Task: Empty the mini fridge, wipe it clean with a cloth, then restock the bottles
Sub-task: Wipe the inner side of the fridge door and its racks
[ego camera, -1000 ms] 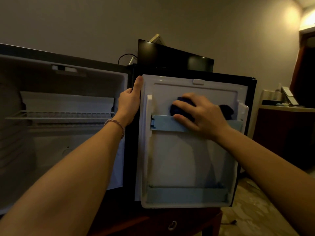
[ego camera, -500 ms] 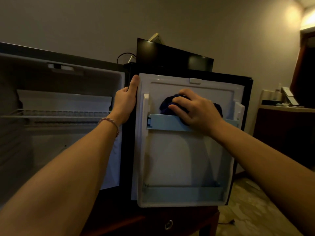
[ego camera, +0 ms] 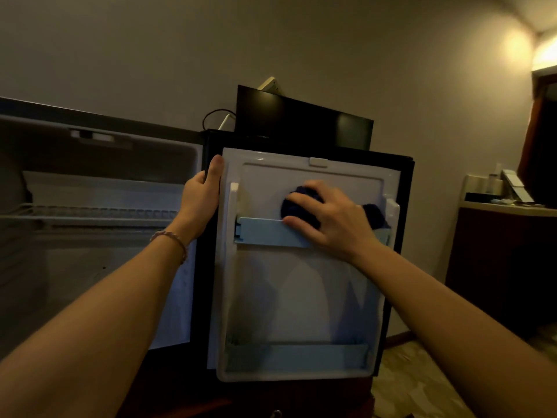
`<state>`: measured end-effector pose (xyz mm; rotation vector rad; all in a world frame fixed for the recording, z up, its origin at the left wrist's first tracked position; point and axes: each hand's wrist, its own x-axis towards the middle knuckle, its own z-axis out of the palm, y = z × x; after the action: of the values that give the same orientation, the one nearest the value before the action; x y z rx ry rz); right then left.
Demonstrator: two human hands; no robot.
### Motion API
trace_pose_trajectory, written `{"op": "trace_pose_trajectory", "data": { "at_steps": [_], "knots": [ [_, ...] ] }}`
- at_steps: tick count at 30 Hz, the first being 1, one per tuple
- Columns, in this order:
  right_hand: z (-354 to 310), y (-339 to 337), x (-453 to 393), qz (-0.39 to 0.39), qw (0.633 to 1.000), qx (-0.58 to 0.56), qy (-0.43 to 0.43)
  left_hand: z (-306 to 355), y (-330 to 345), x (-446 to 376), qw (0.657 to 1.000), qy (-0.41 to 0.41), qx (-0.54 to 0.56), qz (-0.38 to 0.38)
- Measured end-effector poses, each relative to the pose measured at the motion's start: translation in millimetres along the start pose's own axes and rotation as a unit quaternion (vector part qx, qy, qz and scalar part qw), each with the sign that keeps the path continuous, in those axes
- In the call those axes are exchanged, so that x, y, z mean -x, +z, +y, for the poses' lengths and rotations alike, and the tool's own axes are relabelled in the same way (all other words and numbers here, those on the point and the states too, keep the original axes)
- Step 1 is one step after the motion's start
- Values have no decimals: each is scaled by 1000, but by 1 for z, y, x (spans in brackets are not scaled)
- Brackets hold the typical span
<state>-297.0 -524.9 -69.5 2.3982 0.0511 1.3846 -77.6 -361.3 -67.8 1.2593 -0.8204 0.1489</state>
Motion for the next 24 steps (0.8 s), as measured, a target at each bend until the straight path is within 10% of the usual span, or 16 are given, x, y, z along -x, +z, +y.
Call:
{"op": "trace_pose_trajectory", "data": {
  "at_steps": [19, 24],
  "knots": [
    [71, 17, 12, 78, 995, -61, -19, 16, 7, 12, 993, -27, -95, 61],
    [61, 16, 17, 126, 991, -46, -17, 27, 17, 31, 883, 299, -286, 221]
  ]
}}
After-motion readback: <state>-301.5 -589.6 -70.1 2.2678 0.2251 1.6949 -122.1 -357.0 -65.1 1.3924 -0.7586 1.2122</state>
